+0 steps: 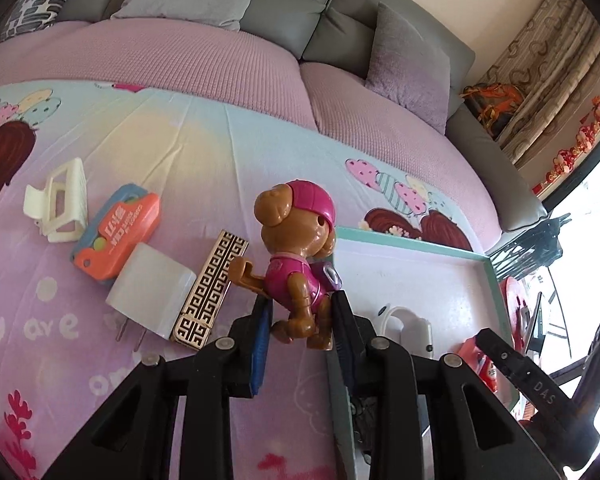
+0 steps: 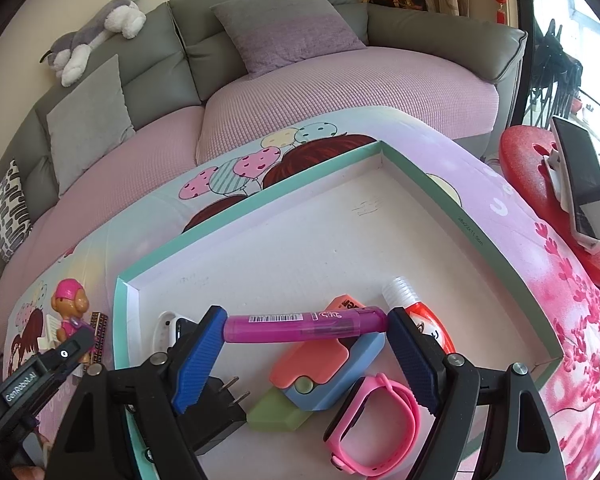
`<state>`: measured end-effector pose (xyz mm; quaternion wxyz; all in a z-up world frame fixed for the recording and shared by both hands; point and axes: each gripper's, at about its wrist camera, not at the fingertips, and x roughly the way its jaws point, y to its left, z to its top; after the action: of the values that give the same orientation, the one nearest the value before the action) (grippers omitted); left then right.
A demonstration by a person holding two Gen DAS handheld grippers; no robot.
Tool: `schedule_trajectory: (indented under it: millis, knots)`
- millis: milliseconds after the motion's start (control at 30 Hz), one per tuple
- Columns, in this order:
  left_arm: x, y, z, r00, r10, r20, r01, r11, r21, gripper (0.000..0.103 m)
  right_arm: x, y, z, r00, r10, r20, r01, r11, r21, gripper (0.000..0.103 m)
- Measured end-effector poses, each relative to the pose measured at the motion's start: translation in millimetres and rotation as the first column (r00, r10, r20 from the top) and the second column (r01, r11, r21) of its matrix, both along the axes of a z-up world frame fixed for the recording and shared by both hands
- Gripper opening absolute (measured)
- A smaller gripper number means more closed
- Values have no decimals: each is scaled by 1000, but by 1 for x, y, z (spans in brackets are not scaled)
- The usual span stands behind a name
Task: Organize rigid objects
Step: 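Lower the dog figure into the tray and open the left tool while the right tool releases the tube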
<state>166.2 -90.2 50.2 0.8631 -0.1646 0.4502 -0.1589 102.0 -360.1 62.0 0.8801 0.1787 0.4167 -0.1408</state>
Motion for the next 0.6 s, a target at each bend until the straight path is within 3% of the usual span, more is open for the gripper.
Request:
schedule_trajectory:
  millis: [133,333,600]
  knots:
    - [1,-26,17,995,-87,53,86,996,12,31,1,0,0,1000,-2,-2,2,1000,-6,83]
    - [15,-69,12,983,-181,26,180,983,48,31,0,-2,1,1000,-12,2,12,1000,-14,84]
    - [17,-78,-1,981,-194,-16,195,978,71,31,0,-7,-1,999,-32,-7,32,999,-29,84]
